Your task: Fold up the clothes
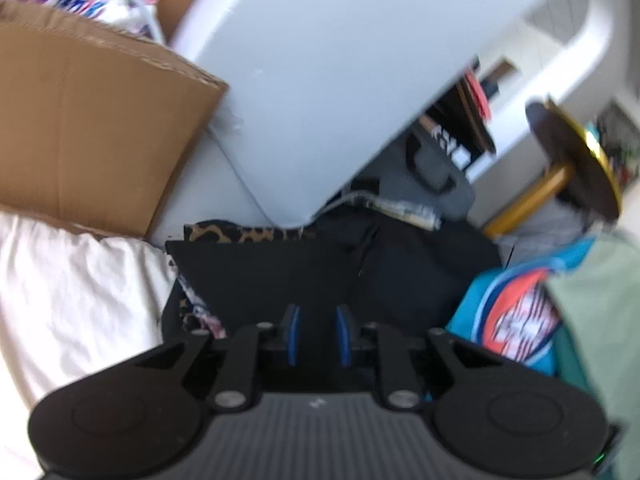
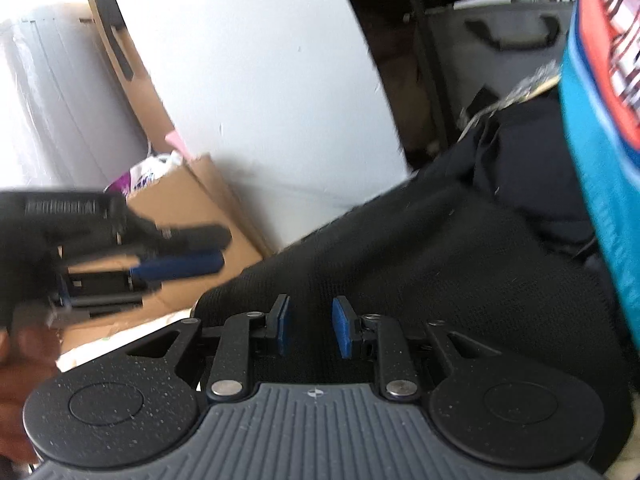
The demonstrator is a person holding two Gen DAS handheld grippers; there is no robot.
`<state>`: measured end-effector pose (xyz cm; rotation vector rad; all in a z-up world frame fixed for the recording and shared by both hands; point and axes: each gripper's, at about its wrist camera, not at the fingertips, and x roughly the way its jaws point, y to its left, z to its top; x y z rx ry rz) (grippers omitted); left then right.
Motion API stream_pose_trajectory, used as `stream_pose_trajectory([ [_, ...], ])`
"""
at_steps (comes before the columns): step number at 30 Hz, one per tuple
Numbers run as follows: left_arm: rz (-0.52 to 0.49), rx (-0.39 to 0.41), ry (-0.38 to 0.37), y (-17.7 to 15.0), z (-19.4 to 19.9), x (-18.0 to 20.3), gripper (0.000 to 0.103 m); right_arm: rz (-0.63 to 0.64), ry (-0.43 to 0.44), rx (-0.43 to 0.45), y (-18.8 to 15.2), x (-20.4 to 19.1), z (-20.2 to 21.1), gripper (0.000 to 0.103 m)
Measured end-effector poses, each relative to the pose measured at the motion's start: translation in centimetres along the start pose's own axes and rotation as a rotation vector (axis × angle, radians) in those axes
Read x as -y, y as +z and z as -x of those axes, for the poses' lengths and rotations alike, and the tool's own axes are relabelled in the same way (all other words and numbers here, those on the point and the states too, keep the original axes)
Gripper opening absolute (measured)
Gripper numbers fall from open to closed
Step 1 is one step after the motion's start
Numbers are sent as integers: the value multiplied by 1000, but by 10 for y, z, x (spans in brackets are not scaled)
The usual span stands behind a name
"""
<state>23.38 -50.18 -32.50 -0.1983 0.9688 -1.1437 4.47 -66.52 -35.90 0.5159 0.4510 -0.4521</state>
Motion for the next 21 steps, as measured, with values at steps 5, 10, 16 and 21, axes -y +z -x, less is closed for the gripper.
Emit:
stream_pose_trajectory([
  [5,-77,-18,84,-8,-10,-6,9,16,-64,-4,0,18,-1,33],
  [10,-52,-30,108,-12,-22,-26,2,31,-140,-11,-3,42,-4,33],
  [16,-66,-31,128,-15,-31,-33,3,-9,-247,-30,-16,81,1,32],
  [21,-104,-31,176,-11,-32,-27,3,-26,-307,-48,-27,99,9,32],
])
